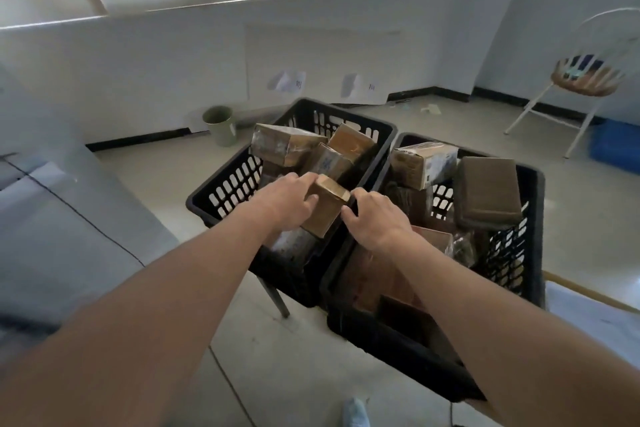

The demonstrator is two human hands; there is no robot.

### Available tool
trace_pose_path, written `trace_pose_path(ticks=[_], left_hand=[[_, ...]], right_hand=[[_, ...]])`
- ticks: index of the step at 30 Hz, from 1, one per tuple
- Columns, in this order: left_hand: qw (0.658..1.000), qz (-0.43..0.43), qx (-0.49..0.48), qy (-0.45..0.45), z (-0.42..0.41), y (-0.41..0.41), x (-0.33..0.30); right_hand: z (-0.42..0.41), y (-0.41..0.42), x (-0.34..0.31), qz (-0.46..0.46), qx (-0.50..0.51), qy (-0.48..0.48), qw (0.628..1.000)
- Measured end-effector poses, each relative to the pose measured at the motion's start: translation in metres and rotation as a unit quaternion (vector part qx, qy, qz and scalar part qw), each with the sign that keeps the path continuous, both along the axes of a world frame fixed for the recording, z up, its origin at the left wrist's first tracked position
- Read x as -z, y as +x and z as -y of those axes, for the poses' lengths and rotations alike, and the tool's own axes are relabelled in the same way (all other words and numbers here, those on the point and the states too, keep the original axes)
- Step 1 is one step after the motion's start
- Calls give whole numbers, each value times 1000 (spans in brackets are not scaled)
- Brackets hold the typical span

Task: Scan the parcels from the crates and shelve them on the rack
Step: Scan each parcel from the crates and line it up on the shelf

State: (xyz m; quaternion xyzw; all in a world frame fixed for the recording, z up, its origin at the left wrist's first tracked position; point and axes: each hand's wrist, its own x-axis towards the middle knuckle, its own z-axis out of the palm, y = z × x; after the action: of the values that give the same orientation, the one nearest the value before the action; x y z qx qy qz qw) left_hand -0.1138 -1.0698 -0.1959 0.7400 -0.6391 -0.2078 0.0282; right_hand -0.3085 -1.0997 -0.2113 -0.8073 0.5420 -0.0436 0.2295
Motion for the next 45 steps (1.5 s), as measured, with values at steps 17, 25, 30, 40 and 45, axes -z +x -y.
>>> trace_pose_path(ticks=[17, 25, 30, 40, 45], left_hand=[[973, -186, -133, -38, 35, 16, -9], [962, -191, -182, -75, 24, 22, -27], [932, -245, -242, -116, 17, 35, -31], [768, -524, -358, -87, -7, 46, -69], [787, -506, -345, -73, -19, 50, -70]], right_hand=[[28, 27, -3, 219, 49, 79, 971], [29, 38, -17, 316, 76, 102, 940], [22, 44, -29, 376, 17, 125, 918], [6, 70, -36, 451, 142, 245, 847], [1, 85, -43, 554, 156, 324, 751]])
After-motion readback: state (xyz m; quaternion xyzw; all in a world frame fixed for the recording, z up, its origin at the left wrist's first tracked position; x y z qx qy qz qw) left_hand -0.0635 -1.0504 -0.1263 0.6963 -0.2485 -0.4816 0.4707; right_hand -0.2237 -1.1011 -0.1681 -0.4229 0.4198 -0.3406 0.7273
